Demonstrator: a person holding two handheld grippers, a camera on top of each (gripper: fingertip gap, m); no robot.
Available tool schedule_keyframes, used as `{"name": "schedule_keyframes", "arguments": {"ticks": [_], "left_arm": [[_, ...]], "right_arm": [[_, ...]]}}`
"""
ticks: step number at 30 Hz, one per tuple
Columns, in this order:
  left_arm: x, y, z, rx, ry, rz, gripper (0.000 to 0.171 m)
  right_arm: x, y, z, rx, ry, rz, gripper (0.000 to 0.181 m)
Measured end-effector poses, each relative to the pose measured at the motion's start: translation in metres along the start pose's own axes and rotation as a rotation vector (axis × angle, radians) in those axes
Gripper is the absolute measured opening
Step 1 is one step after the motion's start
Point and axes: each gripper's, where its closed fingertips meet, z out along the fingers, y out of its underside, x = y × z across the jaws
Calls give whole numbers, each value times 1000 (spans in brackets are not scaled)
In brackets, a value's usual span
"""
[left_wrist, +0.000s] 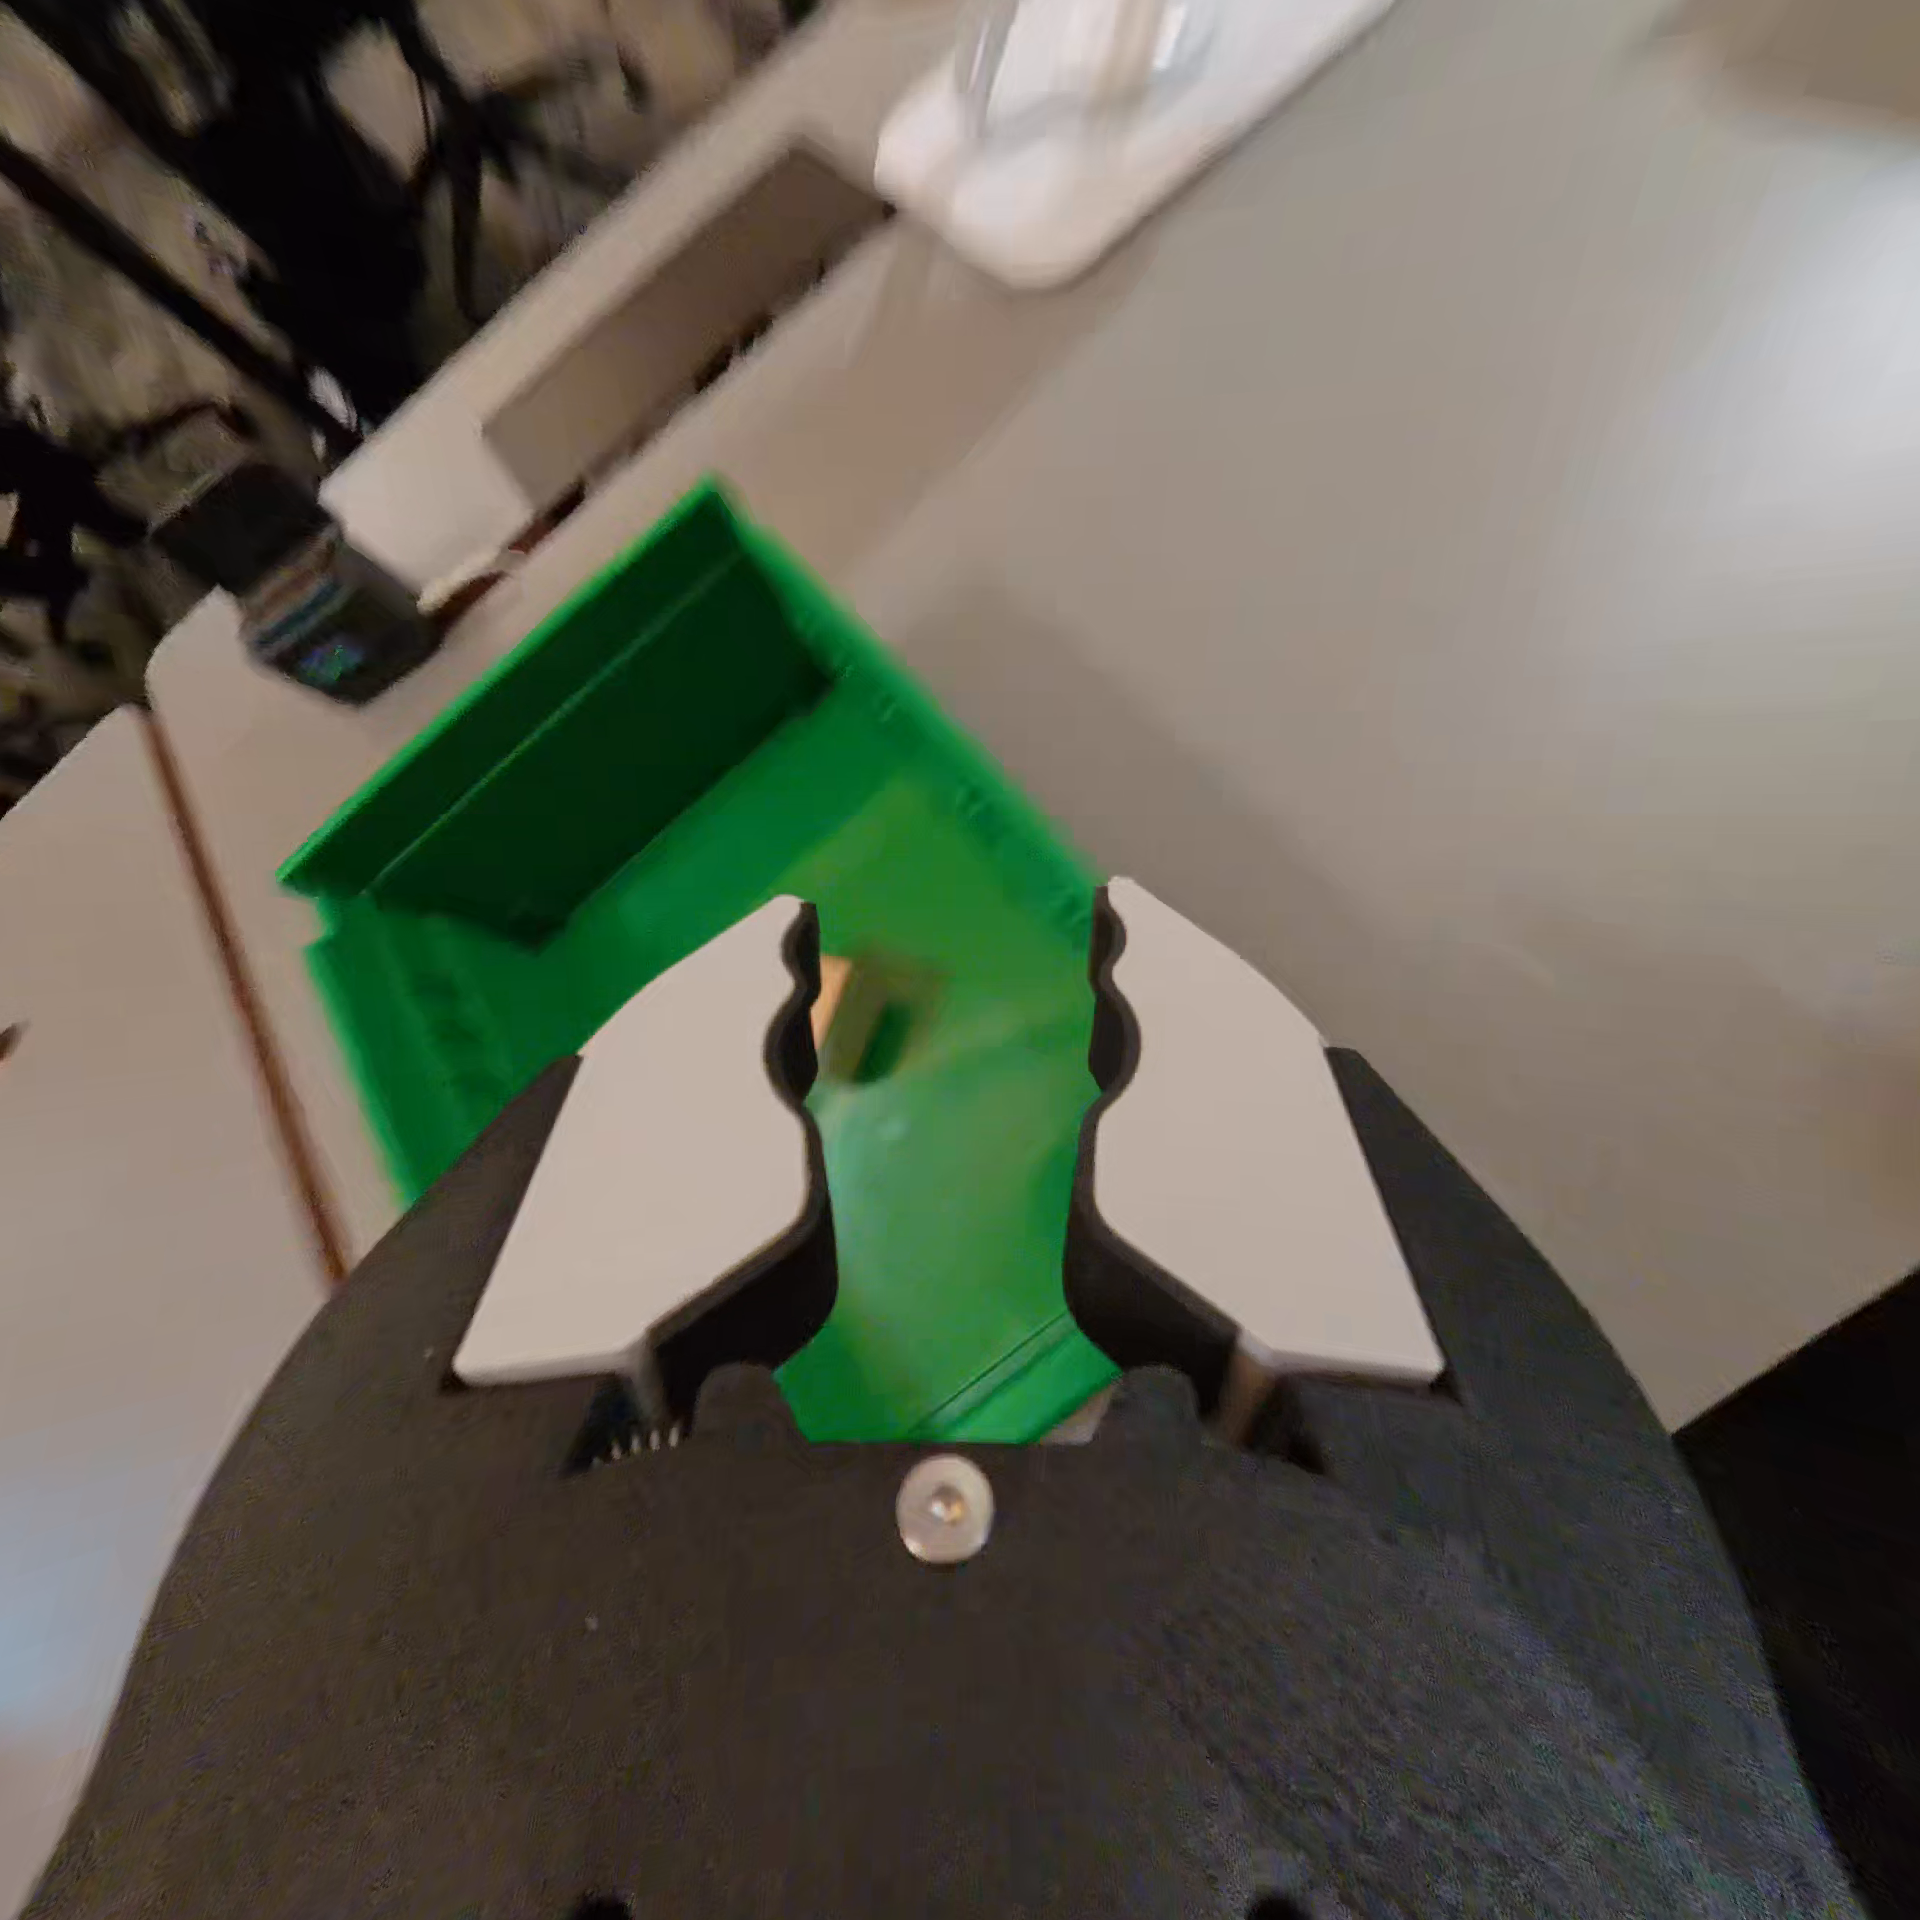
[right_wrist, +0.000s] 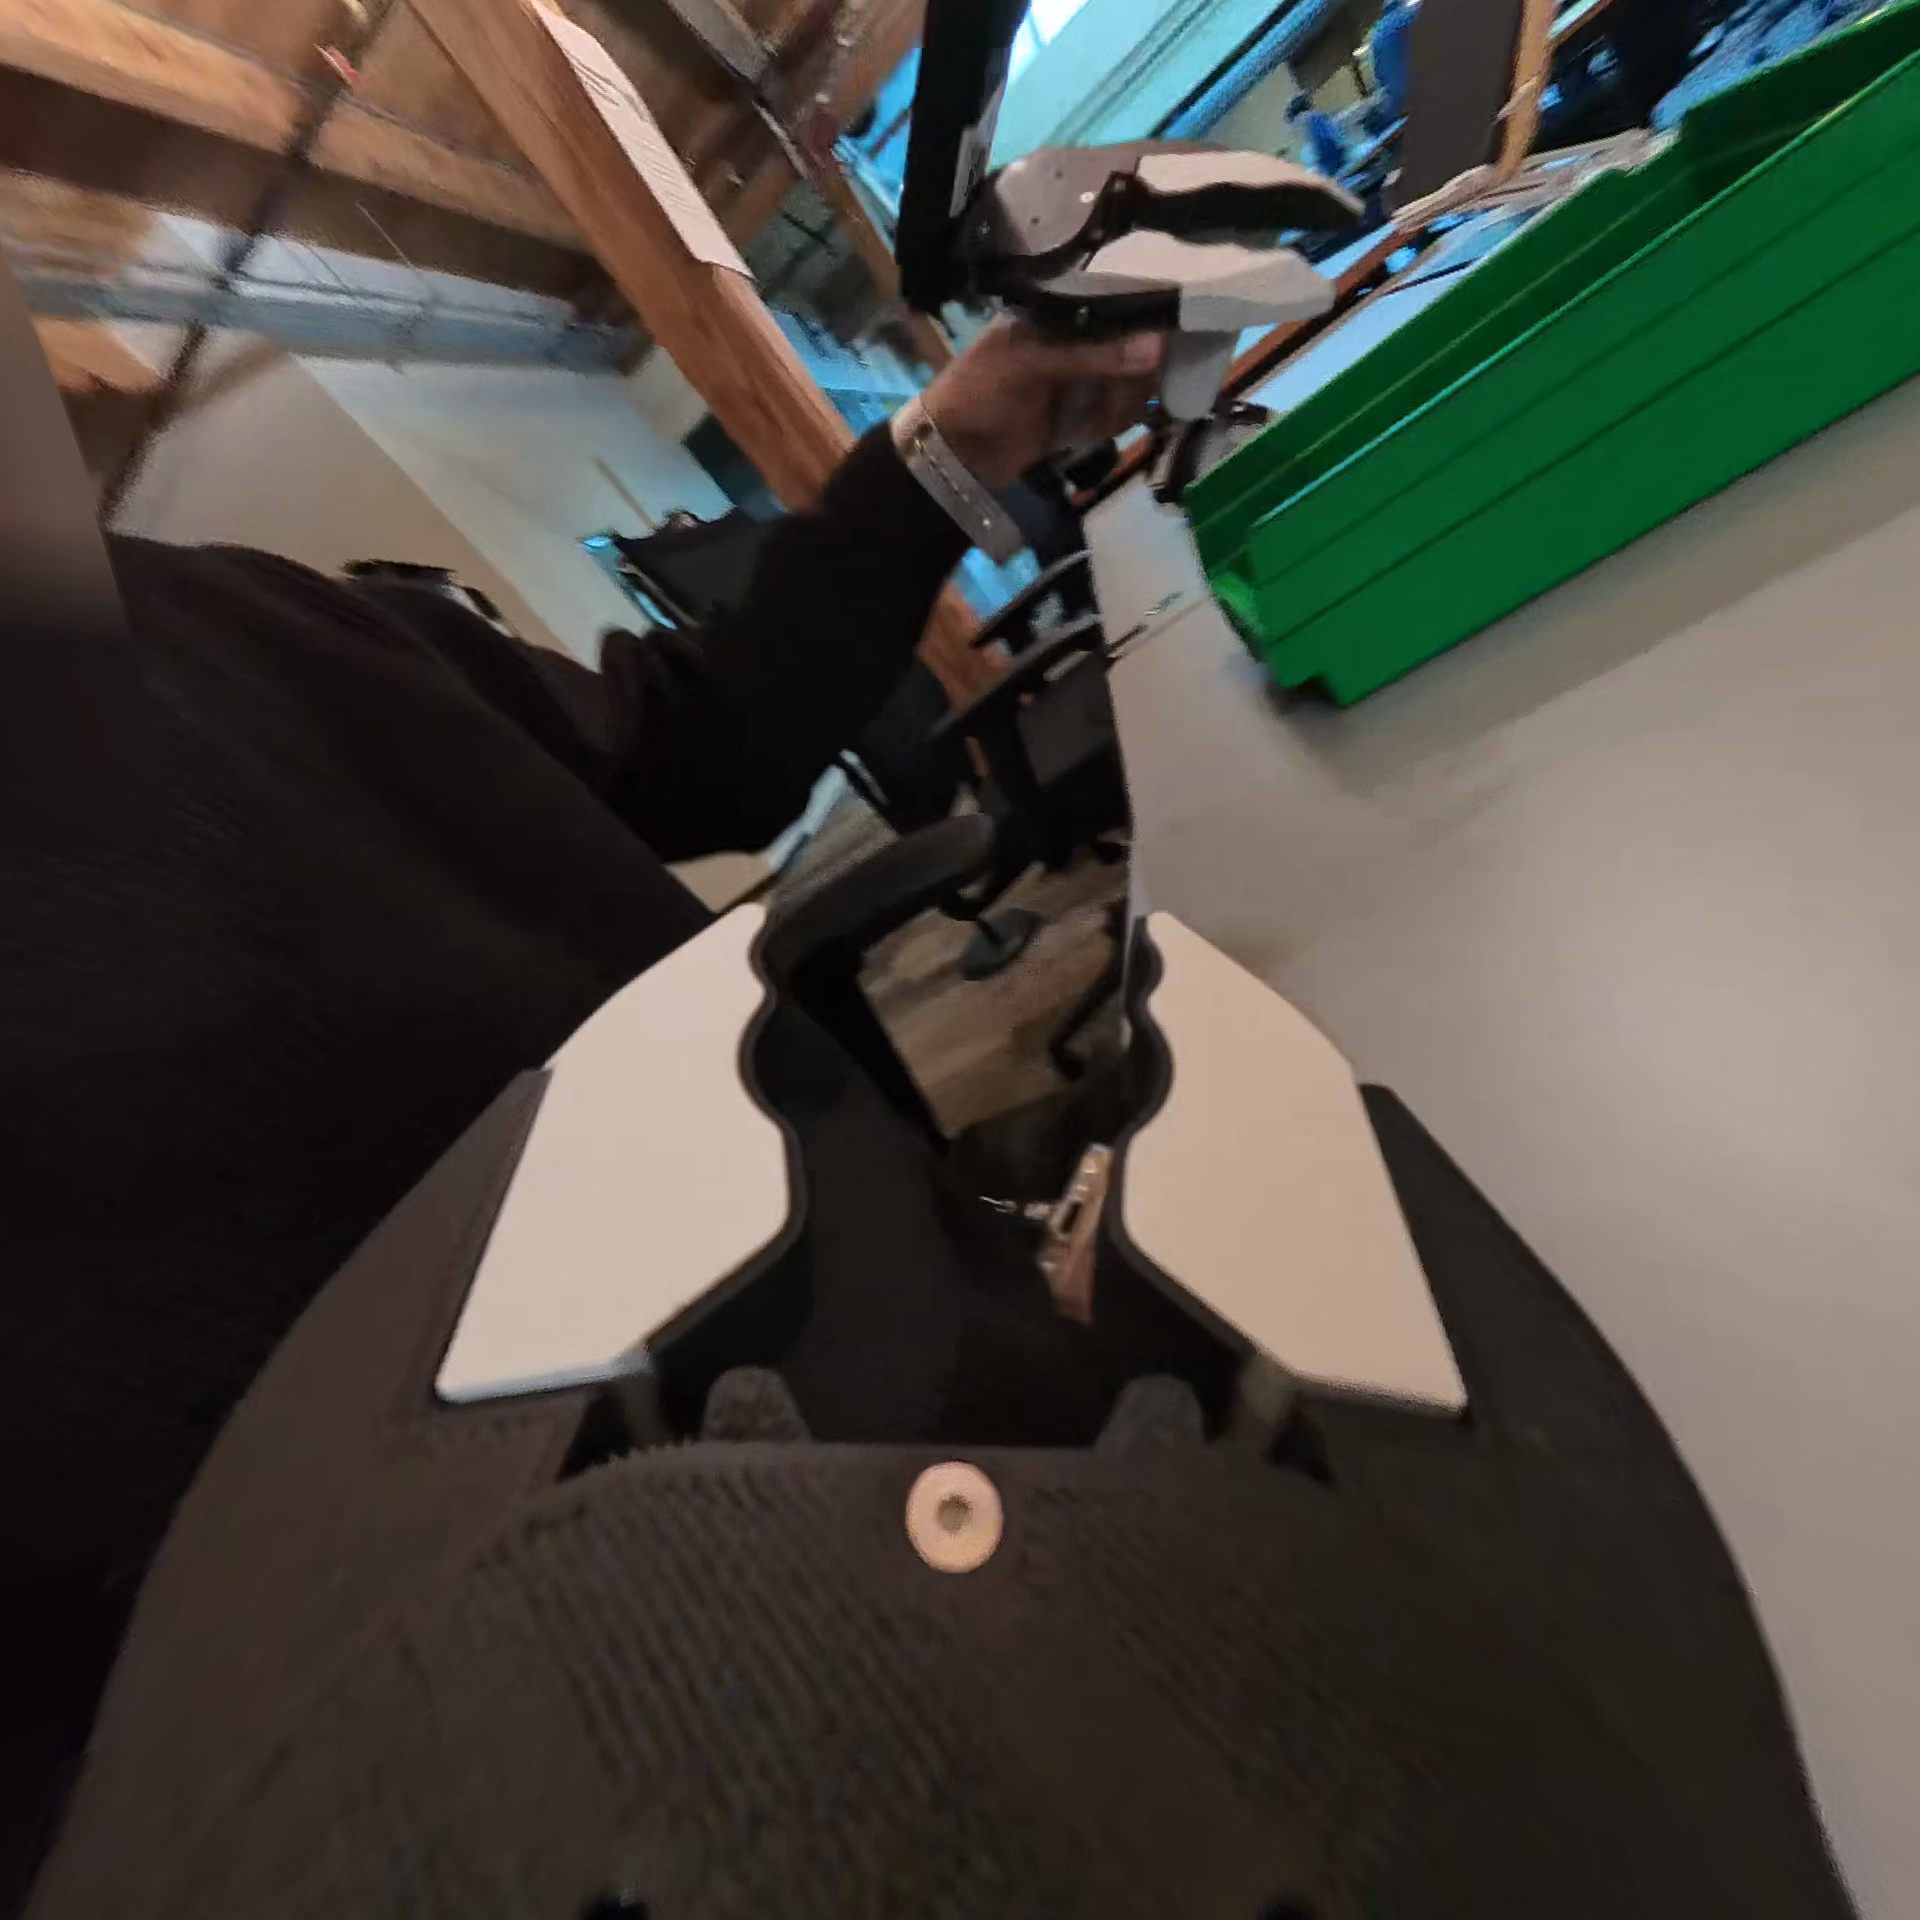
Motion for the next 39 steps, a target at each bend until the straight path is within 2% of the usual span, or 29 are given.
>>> {"name": "schedule_keyframes", "arguments": {"ticks": [3, 6, 8, 11, 15, 16, 17, 19, 21, 23, 26, 29, 31, 32, 34, 37, 39], "left_arm": [[-39, 44, 25, -211, -8, 143, 54], [-45, 82, 52, -410, 109, 191, 63], [-42, 97, 67, -503, 193, 176, 76], [-57, 107, 86, -582, 157, 258, 82], [-59, 114, 104, -620, 184, 271, 78], [-59, 115, 106, -622, 186, 277, 71], [-58, 114, 107, -611, 190, 286, 48], [-58, 105, 102, -559, 216, 299, 47], [-57, 85, 90, -475, 238, 229, 48], [-56, 51, 73, -325, 246, 146, 48], [-36, -22, 37, -18, 282, 11, 47], [22, -90, -3, 268, 409, -123, 46], [72, -120, -21, 409, 483, -223, 46], [101, -130, -28, 470, 532, -270, 46], [160, -136, -36, 544, 653, -348, 46], [229, -129, -32, 613, 803, -412, 46], [259, -120, -22, 643, 875, -422, 46]], "right_arm": [[9, 11, 5, -54, 21, 16, 67], [7, 17, 9, -70, 5, -8, 65], [0, 20, 11, -76, -35, -20, 62], [-5, 24, 14, -81, -47, -36, 59], [-2, 32, 12, -109, -7, -64, 57], [-1, 34, 11, -115, 2, -64, 57], [0, 35, 9, -116, 9, -63, 57], [1, 36, 6, -108, 22, -62, 57], [1, 35, 3, -95, 34, -60, 56], [2, 33, 0, -83, 43, -56, 56], [8, 25, -3, -52, 65, -56, 53], [15, -8, 0, 119, 73, -65, 44], [17, -40, -3, 314, 80, -75, 50], [16, -54, -7, 398, 84, -83, 59], [16, -65, -13, 470, 115, -116, 74], [18, -53, -15, 408, 184, -172, 77], [20, -46, -15, 381, 208, -161, 78]]}}
